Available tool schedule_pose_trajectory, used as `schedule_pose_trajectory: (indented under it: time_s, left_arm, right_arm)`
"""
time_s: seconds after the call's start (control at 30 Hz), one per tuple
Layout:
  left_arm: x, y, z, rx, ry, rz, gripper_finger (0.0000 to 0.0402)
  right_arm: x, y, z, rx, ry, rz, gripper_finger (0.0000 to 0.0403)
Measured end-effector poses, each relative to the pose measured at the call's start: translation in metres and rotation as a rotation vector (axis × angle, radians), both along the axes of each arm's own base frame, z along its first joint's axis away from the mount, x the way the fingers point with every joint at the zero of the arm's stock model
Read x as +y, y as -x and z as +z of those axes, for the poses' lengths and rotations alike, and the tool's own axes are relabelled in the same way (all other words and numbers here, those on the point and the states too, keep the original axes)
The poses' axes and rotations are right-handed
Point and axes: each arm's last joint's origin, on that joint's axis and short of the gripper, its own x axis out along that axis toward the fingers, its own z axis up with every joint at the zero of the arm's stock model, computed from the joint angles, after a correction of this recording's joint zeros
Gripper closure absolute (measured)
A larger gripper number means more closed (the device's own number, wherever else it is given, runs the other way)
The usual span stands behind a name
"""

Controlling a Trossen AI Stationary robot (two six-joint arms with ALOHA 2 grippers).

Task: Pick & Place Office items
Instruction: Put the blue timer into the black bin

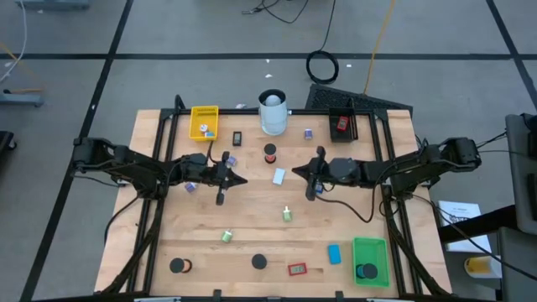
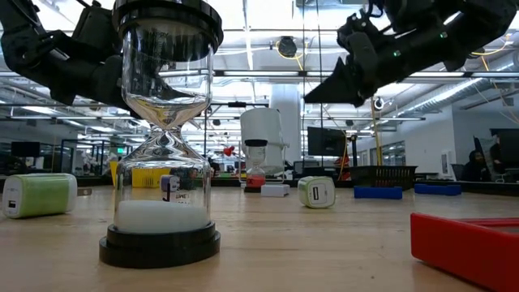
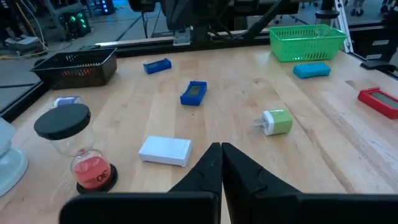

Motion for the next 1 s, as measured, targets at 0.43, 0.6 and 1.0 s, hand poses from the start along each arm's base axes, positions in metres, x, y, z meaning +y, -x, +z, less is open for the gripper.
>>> schedule_pose_trajectory:
  time_s: [0.43,0.6,1.0]
  left_arm:
    - [0.000,0.001,-0.002,0.023,0.005,0.001,0.0397]
    - [0.001,0.002,-0.006,0.071,0.029,0.038,0.0377]
    - [0.001,0.002,-0.007,0.083,0.045,0.056,0.0398]
  right_arm:
    - [0.002,-0.006,0.021,0.353,-0.058,-0.131,0.0399]
    - [0.001,-0.002,0.027,0.456,-0.134,-0.194,0.0378]
    - [-0.001,0.007,0.030,0.594,-0.144,-0.234,0.0262]
